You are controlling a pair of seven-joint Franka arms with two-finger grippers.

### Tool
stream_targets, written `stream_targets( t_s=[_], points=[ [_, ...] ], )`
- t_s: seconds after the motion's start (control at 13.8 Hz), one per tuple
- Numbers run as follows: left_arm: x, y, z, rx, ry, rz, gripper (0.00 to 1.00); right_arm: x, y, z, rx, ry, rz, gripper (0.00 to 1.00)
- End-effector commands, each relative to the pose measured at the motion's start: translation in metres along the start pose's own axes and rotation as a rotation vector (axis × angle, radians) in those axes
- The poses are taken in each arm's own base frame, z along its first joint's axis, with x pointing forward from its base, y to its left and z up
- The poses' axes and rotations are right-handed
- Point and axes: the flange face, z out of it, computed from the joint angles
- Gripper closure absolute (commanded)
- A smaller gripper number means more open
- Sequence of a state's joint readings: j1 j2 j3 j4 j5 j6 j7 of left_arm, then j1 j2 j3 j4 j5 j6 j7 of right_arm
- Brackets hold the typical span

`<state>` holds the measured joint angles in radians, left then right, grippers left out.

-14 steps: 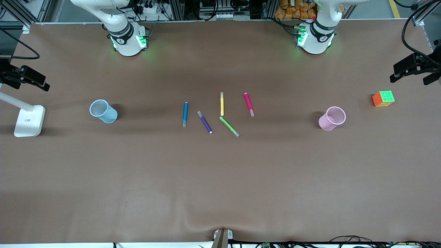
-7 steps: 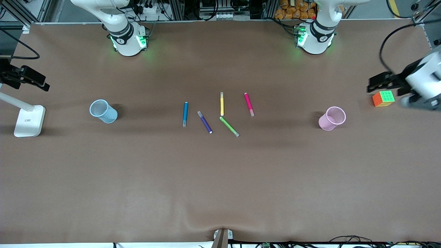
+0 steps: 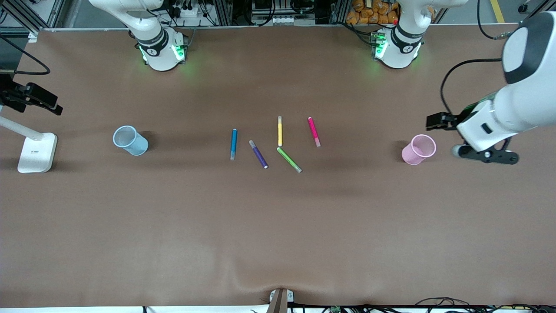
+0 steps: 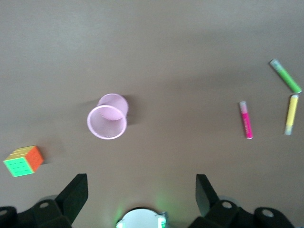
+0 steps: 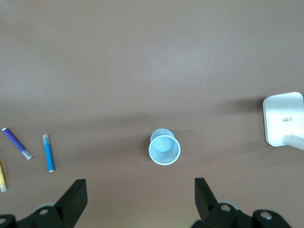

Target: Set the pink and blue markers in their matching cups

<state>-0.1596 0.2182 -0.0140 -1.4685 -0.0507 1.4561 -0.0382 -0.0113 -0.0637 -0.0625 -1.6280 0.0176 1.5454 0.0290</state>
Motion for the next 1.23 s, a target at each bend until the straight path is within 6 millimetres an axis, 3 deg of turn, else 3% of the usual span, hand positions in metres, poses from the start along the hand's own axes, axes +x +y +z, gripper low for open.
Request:
stream_targets(
  t_s=[0.0, 0.36, 0.72, 1.16],
  points=[
    [0.013, 0.023, 0.015, -0.019, -0.014, -0.032, 0.0, 0.002, 0.002, -0.004, -0.003, 0.004, 0.014, 0.0],
    [0.039, 0.076, 0.056, -0.054, -0.027, -0.112, 0.0, 0.002, 0.002, -0.004, -0.003, 0.004, 0.014, 0.0],
    [0.055, 0.15, 0.1, -0.036, -0.006, -0.187, 0.0, 0.002, 0.002, -0.004, -0.003, 0.004, 0.014, 0.0],
    [0.07, 0.204, 0.164, -0.057, -0.006, -0.267, 0.0, 0.01, -0.005, 0.008, -0.001, -0.01, 0.005, 0.0]
  ],
)
